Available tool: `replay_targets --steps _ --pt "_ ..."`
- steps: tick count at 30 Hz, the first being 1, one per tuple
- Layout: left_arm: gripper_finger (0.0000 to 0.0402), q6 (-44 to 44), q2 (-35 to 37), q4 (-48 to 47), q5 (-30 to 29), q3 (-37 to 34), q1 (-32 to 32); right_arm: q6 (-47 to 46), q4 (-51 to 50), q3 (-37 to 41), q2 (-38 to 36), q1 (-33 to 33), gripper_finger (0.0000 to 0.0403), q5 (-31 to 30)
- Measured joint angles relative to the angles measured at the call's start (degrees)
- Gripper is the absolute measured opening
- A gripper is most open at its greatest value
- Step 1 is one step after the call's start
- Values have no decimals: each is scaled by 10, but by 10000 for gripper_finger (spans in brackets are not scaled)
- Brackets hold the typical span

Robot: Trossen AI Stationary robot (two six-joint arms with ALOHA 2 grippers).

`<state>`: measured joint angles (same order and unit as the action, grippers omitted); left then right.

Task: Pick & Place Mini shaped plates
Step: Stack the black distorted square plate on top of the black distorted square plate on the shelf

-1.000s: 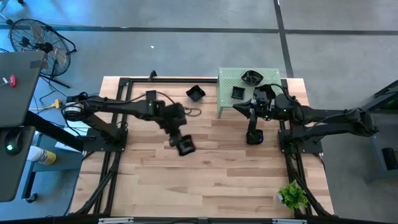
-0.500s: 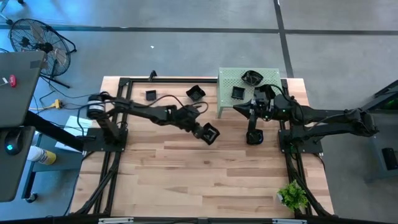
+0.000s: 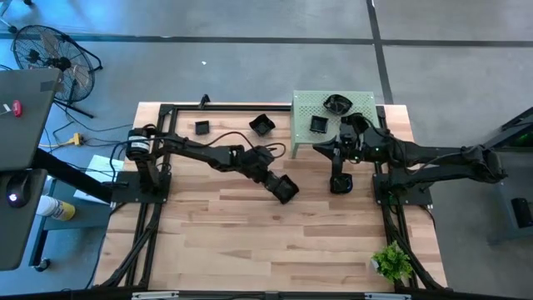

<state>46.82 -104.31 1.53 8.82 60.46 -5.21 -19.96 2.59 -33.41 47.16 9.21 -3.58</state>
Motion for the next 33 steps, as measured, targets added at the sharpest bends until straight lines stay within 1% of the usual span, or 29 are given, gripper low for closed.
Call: replay_targets --steps 4,6,8,10,11,14,15,18,22,24,28,31,33 --pt "65 -4 0 -10 45 13 -7 -12 -14 0 0 0 3 -5" --pt "85 -32 0 -25 67 23 -14 -23 -23 0 0 -1 2 -4" --pt "94 -67 4 -63 92 32 -22 -36 -34 0 0 -8 1 -5" --pt "85 -113 24 -97 97 33 -30 -49 -63 -9 0 -25 2 -15" --pt "72 -139 38 -102 86 33 -31 -55 -85 -18 0 -37 2 -27" --pt "18 -192 98 -95 55 9 -36 -83 -173 -49 4 -82 1 -80" --pt "10 -200 117 -78 53 -7 -37 -99 -204 -59 6 -98 1 -98" --pt "16 -203 175 -13 36 -72 -43 -160 -260 -71 26 -145 1 -134" --pt "5 -196 248 109 12 -177 -58 -229 -270 -71 86 -188 3 -140" --pt "3 -189 279 169 8 -230 -71 -249 -267 -71 128 -196 8 -132" --pt "5 -157 333 260 3 -316 -105 -265 -231 -71 209 -181 32 -85" --pt "1 -149 362 295 3 -359 -126 -262 -178 -71 262 -161 60 -53" --pt "1 -148 379 297 7 -377 -137 -251 -142 -71 293 -148 80 -35"
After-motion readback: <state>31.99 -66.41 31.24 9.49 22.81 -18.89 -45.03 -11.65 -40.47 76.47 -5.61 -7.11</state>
